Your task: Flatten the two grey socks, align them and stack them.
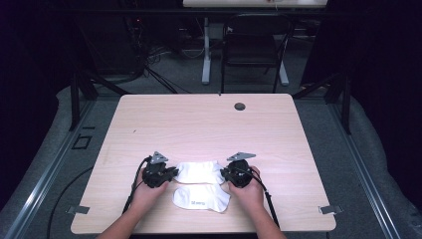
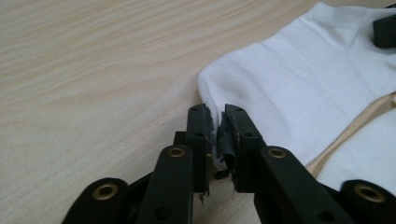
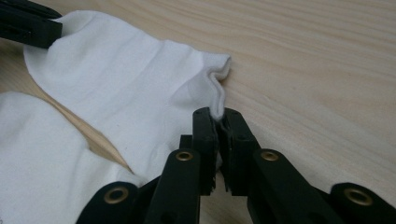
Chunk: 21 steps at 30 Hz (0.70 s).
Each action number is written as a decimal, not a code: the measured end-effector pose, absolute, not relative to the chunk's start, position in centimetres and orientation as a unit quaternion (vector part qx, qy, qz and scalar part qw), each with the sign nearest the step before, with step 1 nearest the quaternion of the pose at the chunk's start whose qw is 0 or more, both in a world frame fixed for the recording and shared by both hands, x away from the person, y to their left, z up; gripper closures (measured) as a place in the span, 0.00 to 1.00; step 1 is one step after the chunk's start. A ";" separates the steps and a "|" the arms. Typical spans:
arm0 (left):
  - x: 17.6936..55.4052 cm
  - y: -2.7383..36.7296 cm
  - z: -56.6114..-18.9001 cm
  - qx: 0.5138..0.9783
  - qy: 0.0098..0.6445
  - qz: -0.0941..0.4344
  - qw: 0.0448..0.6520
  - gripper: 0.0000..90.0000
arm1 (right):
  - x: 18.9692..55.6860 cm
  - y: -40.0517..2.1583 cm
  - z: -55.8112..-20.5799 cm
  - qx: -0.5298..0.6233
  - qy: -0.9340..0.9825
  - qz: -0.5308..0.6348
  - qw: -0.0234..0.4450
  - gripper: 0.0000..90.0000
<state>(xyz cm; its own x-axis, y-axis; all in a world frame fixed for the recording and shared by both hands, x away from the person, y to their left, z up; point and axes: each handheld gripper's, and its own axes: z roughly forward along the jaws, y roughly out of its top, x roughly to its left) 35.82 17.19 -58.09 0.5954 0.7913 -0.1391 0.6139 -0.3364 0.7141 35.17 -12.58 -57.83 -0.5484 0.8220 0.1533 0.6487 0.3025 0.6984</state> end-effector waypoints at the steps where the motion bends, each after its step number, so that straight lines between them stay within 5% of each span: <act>1: 35.8 17.2 -58.1 0.807 0.436 0.114 0.381 0.94 | 35.1 -12.5 -57.8 0.462 0.797 0.371 0.117 0.95; 21: 35.2 17.1 -55.9 0.789 0.423 0.129 0.427 0.97 | 34.4 -12.6 -55.1 0.450 0.772 0.426 0.139 0.96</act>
